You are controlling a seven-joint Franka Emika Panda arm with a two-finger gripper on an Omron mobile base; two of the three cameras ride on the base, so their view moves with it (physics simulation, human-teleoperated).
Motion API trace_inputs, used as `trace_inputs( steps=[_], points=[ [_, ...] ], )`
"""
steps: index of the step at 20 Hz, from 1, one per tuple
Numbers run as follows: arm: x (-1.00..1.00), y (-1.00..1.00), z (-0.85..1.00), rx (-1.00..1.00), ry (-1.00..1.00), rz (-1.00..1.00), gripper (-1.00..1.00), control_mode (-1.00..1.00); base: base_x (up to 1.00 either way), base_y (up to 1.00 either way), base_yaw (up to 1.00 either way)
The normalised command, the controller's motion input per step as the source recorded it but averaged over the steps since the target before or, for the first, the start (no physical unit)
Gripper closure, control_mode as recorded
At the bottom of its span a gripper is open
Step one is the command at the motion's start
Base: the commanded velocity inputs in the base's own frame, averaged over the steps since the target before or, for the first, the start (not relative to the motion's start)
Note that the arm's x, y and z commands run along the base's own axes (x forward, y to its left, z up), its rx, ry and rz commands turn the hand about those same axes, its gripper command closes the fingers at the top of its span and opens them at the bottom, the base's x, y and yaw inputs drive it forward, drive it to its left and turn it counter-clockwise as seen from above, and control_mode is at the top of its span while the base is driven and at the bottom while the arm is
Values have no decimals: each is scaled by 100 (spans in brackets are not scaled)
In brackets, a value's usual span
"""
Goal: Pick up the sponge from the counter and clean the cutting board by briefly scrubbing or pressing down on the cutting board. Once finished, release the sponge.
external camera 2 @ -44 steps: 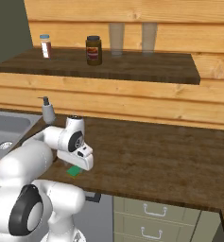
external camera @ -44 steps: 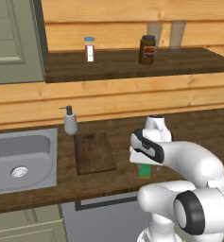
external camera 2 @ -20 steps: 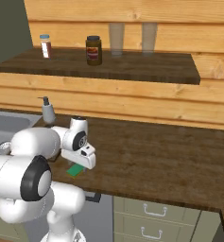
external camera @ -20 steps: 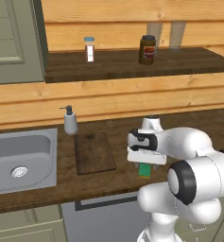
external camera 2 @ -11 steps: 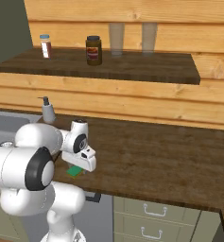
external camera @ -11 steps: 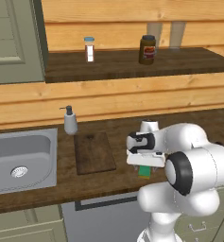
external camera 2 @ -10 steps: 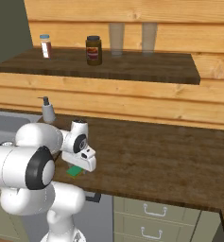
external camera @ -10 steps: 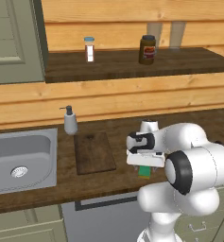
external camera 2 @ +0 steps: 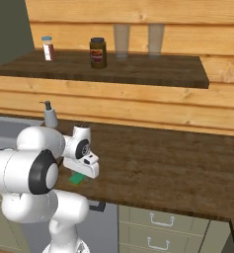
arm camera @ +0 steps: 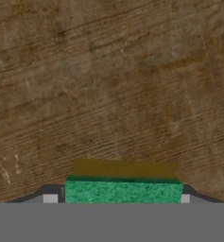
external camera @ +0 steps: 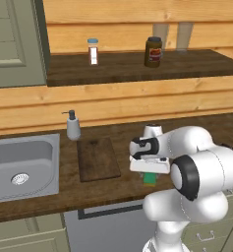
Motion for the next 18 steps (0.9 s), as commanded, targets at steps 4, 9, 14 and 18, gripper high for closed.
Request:
trace_inputs(
  steps=[4, 9, 14, 18],
  points=[
    [0, 0, -6, 0, 0, 0, 100, -100, 0, 0, 0],
    [0, 0, 3, 4, 0, 0, 100, -100, 0, 0, 0],
    [2, 5, 60, 11, 0, 1, 100, -100, 0, 0, 0],
    [41, 64, 46, 0, 2, 4, 100, -100, 0, 0, 0]
  ],
)
